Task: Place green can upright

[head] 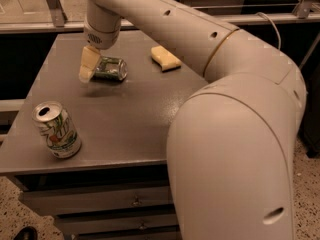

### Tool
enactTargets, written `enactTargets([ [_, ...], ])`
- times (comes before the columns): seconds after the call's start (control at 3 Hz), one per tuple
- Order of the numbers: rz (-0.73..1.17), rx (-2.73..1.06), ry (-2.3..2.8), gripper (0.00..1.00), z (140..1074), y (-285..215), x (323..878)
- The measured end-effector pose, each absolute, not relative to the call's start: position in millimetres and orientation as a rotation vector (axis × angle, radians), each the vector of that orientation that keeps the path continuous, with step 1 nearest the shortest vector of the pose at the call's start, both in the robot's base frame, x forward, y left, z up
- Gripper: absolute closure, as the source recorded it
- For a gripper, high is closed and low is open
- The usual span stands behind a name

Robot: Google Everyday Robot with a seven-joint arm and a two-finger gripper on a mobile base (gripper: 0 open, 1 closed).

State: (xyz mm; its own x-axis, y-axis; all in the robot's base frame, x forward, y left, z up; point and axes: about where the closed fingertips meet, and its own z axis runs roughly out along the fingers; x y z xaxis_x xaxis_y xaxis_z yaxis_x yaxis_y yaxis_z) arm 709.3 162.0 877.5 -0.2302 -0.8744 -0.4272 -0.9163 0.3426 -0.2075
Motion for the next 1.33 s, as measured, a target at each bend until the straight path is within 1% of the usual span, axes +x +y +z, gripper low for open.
enactTargets([
  [0.67,0.049,-1.608,2.199,0.00,859,160,715],
  [1.0,0.044,-1.636,2.213,0.13,853,161,716],
  [1.33,0.055,-1.650,2.225,0.37,849,162,716],
])
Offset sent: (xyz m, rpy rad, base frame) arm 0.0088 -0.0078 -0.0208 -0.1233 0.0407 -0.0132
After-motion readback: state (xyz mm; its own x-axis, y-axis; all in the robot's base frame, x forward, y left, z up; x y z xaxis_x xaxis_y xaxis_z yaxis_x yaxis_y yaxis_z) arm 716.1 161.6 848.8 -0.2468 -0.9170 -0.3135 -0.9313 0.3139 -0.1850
